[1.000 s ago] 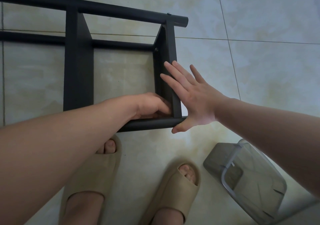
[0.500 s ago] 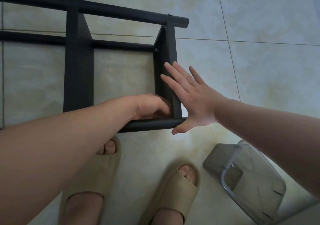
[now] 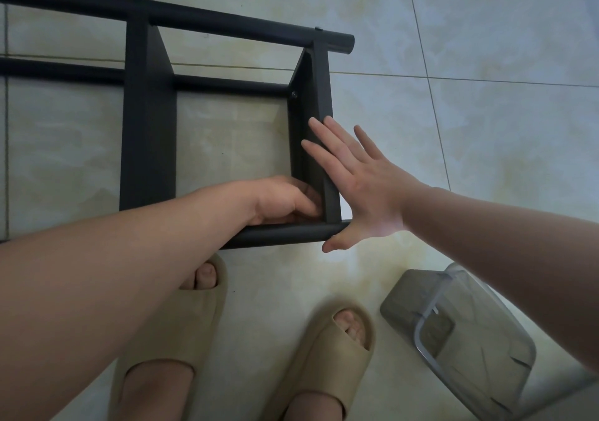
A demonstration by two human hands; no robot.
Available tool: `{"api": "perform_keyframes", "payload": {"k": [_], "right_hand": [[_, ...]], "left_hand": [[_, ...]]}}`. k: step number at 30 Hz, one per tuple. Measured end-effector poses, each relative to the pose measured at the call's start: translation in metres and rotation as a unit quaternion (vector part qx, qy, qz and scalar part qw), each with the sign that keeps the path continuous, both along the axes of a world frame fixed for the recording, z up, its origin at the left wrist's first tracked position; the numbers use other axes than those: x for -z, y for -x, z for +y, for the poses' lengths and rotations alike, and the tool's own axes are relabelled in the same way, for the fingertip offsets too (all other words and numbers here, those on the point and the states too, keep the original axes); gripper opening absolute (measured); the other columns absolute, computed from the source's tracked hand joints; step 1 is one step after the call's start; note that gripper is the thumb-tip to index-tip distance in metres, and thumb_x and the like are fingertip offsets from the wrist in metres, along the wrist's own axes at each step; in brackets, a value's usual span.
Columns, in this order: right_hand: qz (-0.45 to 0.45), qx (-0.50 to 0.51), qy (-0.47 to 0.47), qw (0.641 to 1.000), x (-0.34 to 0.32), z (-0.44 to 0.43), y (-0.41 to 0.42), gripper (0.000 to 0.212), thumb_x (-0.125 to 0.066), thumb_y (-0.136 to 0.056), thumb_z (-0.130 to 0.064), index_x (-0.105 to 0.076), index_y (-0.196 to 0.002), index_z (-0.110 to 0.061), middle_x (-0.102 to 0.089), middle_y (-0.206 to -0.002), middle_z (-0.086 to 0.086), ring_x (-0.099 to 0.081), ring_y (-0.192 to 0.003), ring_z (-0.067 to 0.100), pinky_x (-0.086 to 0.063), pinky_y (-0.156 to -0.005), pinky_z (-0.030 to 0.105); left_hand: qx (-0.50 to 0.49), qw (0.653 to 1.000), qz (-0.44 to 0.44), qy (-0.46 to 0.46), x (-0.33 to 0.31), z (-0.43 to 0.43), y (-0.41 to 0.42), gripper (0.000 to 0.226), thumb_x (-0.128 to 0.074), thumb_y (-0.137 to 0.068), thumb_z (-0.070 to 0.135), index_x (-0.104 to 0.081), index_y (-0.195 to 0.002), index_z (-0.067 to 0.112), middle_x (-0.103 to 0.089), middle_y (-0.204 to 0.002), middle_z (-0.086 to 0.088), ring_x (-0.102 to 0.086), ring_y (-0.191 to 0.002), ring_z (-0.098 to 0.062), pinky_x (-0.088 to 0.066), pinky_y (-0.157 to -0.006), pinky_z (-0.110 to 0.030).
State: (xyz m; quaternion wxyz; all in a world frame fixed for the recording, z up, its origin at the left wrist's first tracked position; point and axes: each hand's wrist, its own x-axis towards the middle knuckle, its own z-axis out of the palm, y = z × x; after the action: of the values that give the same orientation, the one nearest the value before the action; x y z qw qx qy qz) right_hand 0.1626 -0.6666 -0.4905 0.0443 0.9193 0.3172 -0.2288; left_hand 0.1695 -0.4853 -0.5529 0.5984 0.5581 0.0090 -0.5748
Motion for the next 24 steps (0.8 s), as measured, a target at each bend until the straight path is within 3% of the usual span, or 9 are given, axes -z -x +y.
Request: {"api": "perform_keyframes", "payload": {"k": [6, 8, 10, 15, 21, 24], "right_hand": [[0.001, -0.001, 0.002, 1.000, -0.0002, 0.0005, 0.0001, 0.146, -0.045, -0.054, -0.101, 0.005, -0.161, -0.016, 0.023, -0.167, 0.003, 0.026, -0.153, 0.022, 0.001, -0.125, 0.057], [0.001, -0.002, 0.002, 1.000, -0.0002, 0.0006, 0.0000, 0.145, -0.045, -0.054, -0.101, 0.006, -0.161, -0.017, 0.023, -0.167, 0.003, 0.026, -0.152, 0.022, 0.002, -0.125, 0.057], [0.001, -0.003, 0.002, 1.000, -0.0002, 0.0005, -0.0002, 0.145, -0.045, -0.054, -0.101, 0.006, -0.161, -0.017, 0.024, -0.167, 0.003, 0.027, -0.152, 0.022, 0.001, -0.125, 0.058], [0.001, -0.001, 0.001, 1.000, -0.0002, 0.0000, 0.0000, 0.145, -0.045, -0.054, -0.101, 0.006, -0.161, -0.016, 0.024, -0.167, 0.003, 0.026, -0.153, 0.022, 0.001, -0.125, 0.058], [0.001, -0.002, 0.000, 1.000, 0.0000, 0.0005, 0.0005, 0.145, -0.044, -0.054, -0.101, 0.005, -0.161, -0.016, 0.023, -0.167, 0.003, 0.027, -0.152, 0.022, 0.001, -0.125, 0.057], [0.003, -0.001, 0.004, 1.000, -0.0008, 0.0005, 0.0001, 0.145, -0.044, -0.054, -0.101, 0.006, -0.161, -0.017, 0.025, -0.167, 0.002, 0.028, -0.152, 0.021, 0.002, -0.125, 0.056]], "left_hand": [[-0.006, 1.000, -0.001, -0.005, -0.0012, -0.0024, 0.0008, 0.015, -0.058, -0.089, -0.001, -0.066, -0.079, 0.007, -0.068, -0.076, -0.011, -0.065, -0.077, -0.027, -0.051, -0.080, -0.036], [0.008, 0.999, -0.037, -0.035, -0.0045, -0.0034, 0.0014, 0.002, -0.066, -0.075, 0.010, -0.065, -0.075, 0.009, -0.064, -0.075, -0.012, -0.060, -0.077, -0.027, -0.047, -0.079, -0.038], [0.007, 0.998, -0.046, -0.049, -0.0047, -0.0035, 0.0014, 0.004, -0.065, -0.067, 0.012, -0.064, -0.070, 0.011, -0.060, -0.070, -0.011, -0.056, -0.071, -0.026, -0.045, -0.072, -0.034], [0.006, 0.999, -0.031, -0.029, 0.0018, -0.0022, 0.0007, 0.035, -0.060, -0.087, -0.006, -0.069, -0.061, 0.016, -0.062, -0.068, -0.010, -0.059, -0.068, -0.025, -0.047, -0.071, -0.032], [-0.009, 1.000, -0.013, -0.016, -0.0006, -0.0021, 0.0001, 0.018, -0.057, -0.090, -0.009, -0.066, -0.083, 0.005, -0.064, -0.086, -0.017, -0.063, -0.084, -0.031, -0.050, -0.087, -0.040], [-0.019, 1.000, -0.002, -0.012, -0.0015, -0.0028, 0.0000, 0.018, -0.056, -0.089, -0.010, -0.065, -0.084, 0.005, -0.064, -0.084, -0.016, -0.063, -0.082, -0.030, -0.052, -0.084, -0.038]]}}
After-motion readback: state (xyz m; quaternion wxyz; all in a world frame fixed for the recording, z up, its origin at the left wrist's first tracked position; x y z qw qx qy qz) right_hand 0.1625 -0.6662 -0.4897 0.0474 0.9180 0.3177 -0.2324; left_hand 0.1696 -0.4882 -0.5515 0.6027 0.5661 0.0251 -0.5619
